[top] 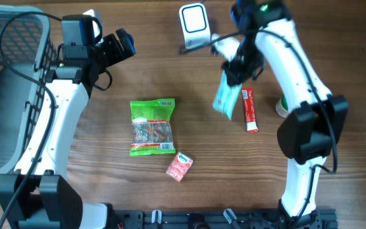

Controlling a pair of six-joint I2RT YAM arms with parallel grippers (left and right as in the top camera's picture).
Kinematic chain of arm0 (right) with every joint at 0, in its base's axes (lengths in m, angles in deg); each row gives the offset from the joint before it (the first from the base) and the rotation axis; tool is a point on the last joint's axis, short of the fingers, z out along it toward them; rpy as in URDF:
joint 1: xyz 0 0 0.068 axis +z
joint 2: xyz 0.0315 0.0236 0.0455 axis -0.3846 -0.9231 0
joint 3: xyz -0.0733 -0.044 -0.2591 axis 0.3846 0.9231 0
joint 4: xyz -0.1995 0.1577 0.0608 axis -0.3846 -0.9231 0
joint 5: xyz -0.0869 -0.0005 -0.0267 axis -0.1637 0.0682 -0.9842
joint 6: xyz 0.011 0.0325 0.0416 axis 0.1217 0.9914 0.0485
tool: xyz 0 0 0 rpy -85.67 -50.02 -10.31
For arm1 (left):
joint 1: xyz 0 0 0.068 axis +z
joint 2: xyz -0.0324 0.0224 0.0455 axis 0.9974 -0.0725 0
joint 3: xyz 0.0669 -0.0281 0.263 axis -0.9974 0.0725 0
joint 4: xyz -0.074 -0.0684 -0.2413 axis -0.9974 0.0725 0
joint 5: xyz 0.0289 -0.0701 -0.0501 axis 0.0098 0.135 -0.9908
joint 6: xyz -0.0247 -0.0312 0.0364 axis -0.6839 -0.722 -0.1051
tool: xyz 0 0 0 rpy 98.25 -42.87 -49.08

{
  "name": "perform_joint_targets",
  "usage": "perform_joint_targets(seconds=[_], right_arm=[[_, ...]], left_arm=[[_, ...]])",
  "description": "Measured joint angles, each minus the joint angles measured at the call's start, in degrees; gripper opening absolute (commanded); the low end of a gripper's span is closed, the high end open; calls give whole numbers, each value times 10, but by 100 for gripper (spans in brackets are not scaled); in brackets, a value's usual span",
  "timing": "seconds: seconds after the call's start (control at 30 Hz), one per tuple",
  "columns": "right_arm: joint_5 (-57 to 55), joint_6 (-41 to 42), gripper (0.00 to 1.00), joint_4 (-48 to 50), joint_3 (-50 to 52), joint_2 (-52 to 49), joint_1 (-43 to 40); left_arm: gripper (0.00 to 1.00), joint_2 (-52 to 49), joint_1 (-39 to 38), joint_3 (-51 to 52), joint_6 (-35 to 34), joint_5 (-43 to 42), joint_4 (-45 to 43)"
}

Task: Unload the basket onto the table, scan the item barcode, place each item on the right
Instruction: 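Lower the mint packet onto the table beside the red stick packet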

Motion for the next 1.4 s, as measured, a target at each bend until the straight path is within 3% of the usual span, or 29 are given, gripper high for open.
perform_joint_targets(seconds=[0.07, 0.13, 0.2, 0.33, 0.47, 0.53, 0.63, 0.7, 1.0, 1.4], right_arm=[[-20, -3, 10, 47, 83, -3, 0], [-45, -4, 31, 97, 152, -3, 0], [-93, 1, 40, 142, 199, -3, 0], [-170, 46, 48, 144, 193, -3, 0], [-172, 142, 67, 114, 96, -2, -1], [-132, 176, 66, 96, 79, -2, -1], [-37, 228, 43, 89, 78, -2, 0], [10, 269, 36, 107, 81, -2, 2], [-5, 409, 38, 199, 189, -2, 64], [-128, 420, 38, 146, 261, -2, 77]], left_arm=[[100, 0, 0, 0, 0, 0, 0], [100, 0, 0, 0, 0, 0, 0], [100, 0, 0, 0, 0, 0, 0], [100, 0, 0, 0, 0, 0, 0], [100, 0, 0, 0, 0, 0, 0], [100, 0, 0, 0, 0, 0, 0], [100, 0, 0, 0, 0, 0, 0], [100, 0, 0, 0, 0, 0, 0], [100, 0, 0, 0, 0, 0, 0], [100, 0, 0, 0, 0, 0, 0]])
